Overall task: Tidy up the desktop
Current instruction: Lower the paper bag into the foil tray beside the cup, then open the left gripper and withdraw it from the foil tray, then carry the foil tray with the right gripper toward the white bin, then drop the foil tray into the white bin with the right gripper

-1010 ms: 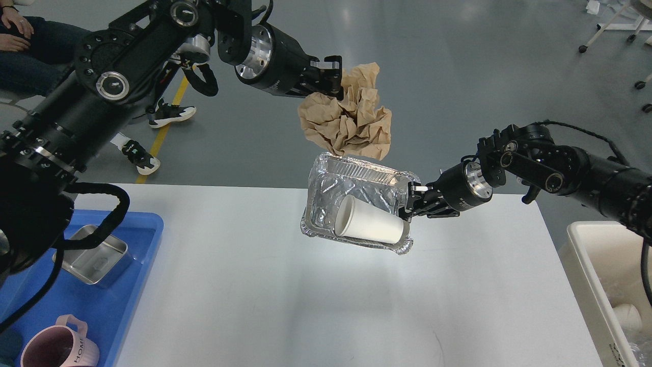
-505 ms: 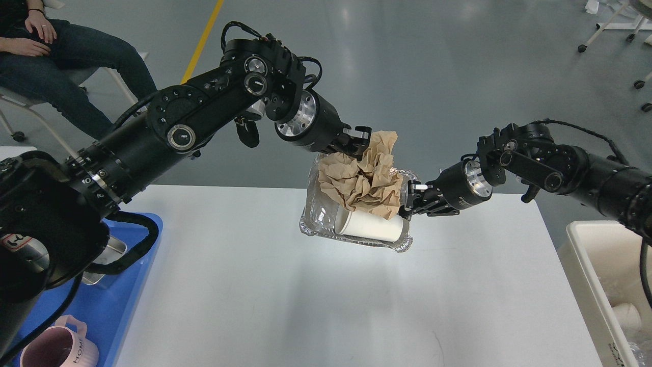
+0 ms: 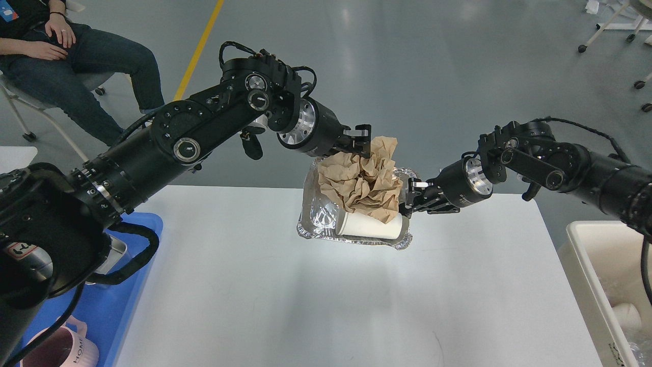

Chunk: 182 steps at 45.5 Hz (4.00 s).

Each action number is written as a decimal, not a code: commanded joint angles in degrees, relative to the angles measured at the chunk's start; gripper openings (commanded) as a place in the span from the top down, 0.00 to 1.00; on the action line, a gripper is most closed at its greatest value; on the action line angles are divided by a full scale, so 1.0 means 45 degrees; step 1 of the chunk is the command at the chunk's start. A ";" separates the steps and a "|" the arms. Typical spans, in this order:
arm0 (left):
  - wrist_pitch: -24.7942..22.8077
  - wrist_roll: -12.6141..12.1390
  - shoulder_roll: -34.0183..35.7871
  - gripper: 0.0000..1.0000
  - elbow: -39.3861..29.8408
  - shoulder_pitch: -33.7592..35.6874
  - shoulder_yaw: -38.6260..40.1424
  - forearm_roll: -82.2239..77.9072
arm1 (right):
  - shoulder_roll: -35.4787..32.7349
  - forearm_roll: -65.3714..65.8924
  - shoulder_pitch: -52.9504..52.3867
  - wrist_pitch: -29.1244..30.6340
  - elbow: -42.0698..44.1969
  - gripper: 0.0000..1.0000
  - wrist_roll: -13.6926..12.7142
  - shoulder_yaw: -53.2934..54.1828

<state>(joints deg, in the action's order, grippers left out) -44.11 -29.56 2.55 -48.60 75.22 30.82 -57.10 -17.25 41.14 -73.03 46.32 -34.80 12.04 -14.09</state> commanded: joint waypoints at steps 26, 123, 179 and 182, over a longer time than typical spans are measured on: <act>0.0114 -0.0228 0.0781 0.03 -0.0001 -0.0250 0.0904 0.3469 | -0.0151 -0.0020 0.0077 0.0019 -0.0002 1.00 0.0001 0.0006; 0.2067 0.1530 0.0117 0.03 0.3690 -0.7457 1.0963 1.3840 | -0.6868 -0.8397 0.3631 -0.0840 -0.0197 1.00 -0.0370 0.0358; 0.2555 0.1491 0.0313 0.02 0.3690 -0.7868 1.0885 1.3723 | -0.8765 -1.4746 0.7537 -0.4569 -0.0061 1.00 -0.0351 0.0494; 0.2594 0.1491 0.0293 0.03 0.3690 -0.7868 1.0885 1.3626 | -0.8569 -1.4902 0.7694 -0.5077 -0.0022 1.00 -0.0370 0.0494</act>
<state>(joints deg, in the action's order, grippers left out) -32.61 -22.85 3.89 -31.99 39.81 79.80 4.70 -57.04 -24.56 -39.61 27.12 -35.20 10.51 -11.87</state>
